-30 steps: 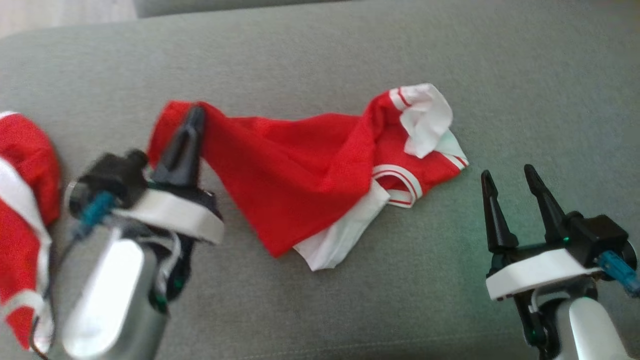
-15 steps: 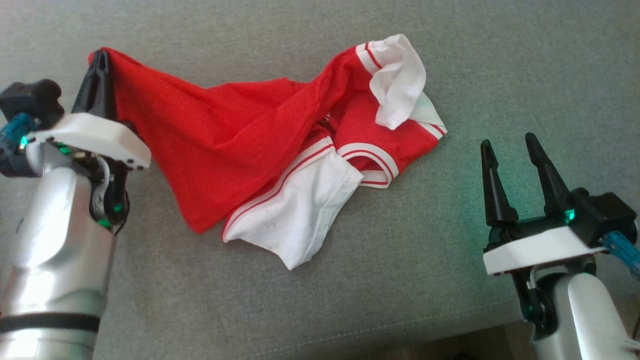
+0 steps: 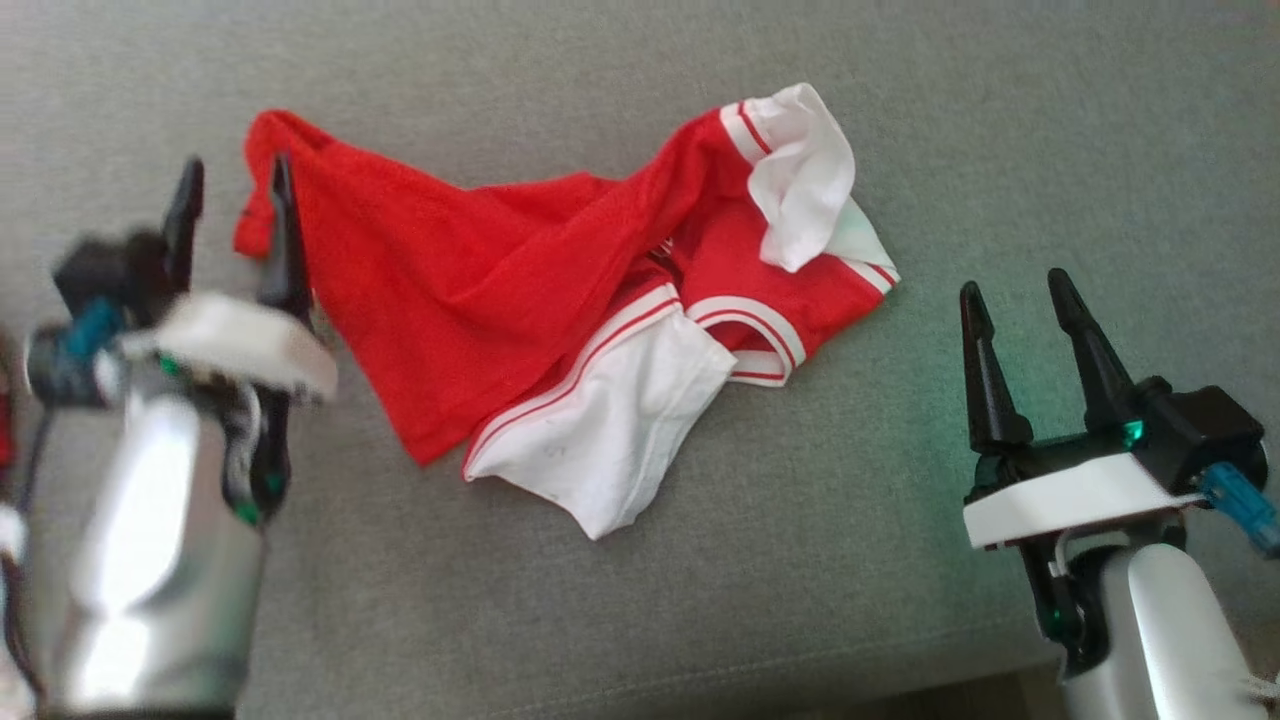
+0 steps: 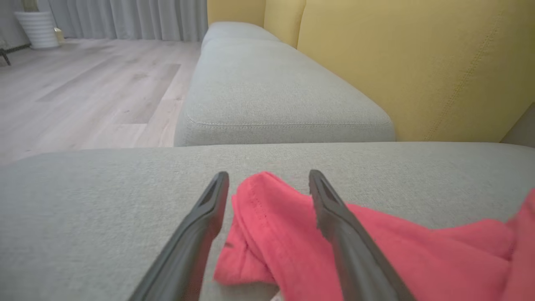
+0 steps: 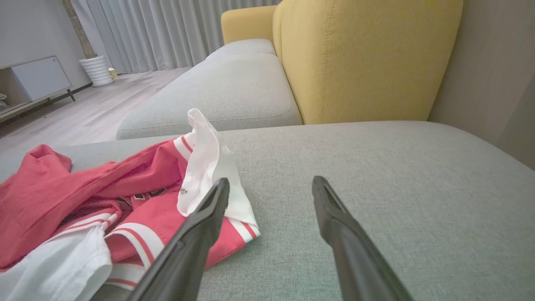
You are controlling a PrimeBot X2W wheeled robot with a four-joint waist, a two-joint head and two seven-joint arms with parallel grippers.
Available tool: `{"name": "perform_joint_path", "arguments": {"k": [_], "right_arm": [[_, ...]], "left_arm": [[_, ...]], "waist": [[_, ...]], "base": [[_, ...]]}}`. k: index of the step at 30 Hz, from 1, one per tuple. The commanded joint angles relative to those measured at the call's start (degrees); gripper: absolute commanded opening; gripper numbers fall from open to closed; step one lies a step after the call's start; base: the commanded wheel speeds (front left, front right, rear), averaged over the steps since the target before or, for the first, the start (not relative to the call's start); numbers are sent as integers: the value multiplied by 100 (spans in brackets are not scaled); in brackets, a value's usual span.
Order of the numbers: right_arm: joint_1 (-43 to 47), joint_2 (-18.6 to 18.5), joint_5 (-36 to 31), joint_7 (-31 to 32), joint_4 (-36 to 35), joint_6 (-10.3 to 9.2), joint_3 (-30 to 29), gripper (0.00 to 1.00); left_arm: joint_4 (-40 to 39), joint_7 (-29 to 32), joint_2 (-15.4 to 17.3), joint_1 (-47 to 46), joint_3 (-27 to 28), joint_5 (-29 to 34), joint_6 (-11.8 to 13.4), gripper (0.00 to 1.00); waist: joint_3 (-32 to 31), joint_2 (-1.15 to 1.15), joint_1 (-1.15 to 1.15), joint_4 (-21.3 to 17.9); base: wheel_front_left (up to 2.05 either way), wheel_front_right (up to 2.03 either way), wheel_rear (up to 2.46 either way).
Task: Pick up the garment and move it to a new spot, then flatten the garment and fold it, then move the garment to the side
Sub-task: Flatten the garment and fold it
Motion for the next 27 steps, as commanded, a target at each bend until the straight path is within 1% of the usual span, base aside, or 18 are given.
{"name": "perform_joint_path", "arguments": {"k": [1, 6, 11, 17, 22, 27], "right_arm": [[-108, -23, -68, -24, -170, 43, 104, 100], [-19, -23, -200, 76, -189, 43, 79, 100], [158, -23, -347, 216, -223, 43, 58, 100], [416, -23, -398, 358, -265, 43, 103, 100], [576, -23, -435, 456, -292, 43, 148, 100], [697, -23, -441, 550, -345, 43, 199, 100]], "left_arm": [[-578, -68, 139, 341, 295, 179, 119, 100], [-1730, -69, 11, 1347, 424, 504, 309, 100], [-2574, -69, -79, 2378, 441, 717, 469, 100], [-2931, -67, -152, 3127, 315, 764, 537, 100], [-3005, 19, -121, 3411, 225, 771, 528, 100], [-3077, 101, -118, 3624, 184, 770, 594, 100]], "waist": [[-168, 0, 0, 134], [-476, 0, 0, 323], [-894, 0, 0, 485], [-1276, 0, 0, 553], [-1489, 0, 0, 561], [-1641, 0, 0, 553]], "base": [[0, 0, 0], [0, 0, 0], [0, 0, 0], [0, 0, 0], [0, 0, 0], [0, 0, 0]]}}
